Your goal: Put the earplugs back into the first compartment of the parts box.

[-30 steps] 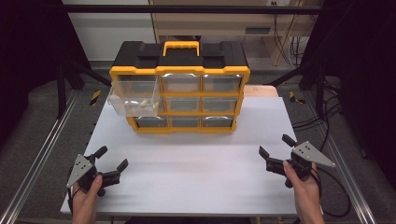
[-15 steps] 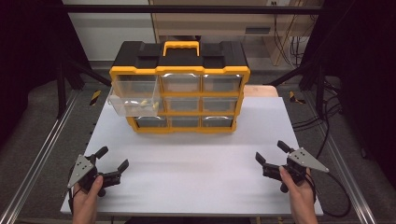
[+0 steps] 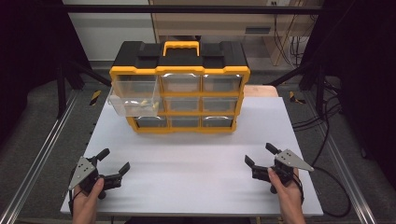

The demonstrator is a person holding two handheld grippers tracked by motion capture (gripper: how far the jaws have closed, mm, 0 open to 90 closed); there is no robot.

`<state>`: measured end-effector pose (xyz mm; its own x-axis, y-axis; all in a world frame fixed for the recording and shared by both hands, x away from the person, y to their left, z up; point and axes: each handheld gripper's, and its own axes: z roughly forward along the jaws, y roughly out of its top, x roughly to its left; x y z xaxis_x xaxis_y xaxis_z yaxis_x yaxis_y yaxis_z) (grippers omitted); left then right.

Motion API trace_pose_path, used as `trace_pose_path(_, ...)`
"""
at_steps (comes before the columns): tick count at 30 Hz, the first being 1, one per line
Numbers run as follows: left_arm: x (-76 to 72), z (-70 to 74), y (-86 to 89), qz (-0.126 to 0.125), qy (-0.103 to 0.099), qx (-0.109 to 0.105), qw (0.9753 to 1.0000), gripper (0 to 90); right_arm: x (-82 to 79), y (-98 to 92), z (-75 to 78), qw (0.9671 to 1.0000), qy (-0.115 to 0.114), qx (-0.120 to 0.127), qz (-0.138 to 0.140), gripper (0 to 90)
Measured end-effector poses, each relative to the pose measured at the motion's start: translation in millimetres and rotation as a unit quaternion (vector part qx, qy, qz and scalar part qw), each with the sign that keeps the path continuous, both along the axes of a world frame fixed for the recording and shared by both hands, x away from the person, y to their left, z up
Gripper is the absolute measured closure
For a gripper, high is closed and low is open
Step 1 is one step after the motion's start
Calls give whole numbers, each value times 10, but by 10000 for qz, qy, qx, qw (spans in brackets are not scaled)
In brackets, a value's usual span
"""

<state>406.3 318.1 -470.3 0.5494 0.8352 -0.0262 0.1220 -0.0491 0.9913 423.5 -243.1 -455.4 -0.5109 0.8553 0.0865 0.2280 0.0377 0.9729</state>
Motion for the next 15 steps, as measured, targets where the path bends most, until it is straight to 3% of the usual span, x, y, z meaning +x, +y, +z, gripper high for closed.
trace_pose_path(11,-53,-23,1,-41,80,-33,10000,15,86,169,-84,9997,-118,164,159,59)
trace_pose_path(15,-16,-45,-6,-11,309,54,9995,17,102,237,-113,9997,-78,112,210,59)
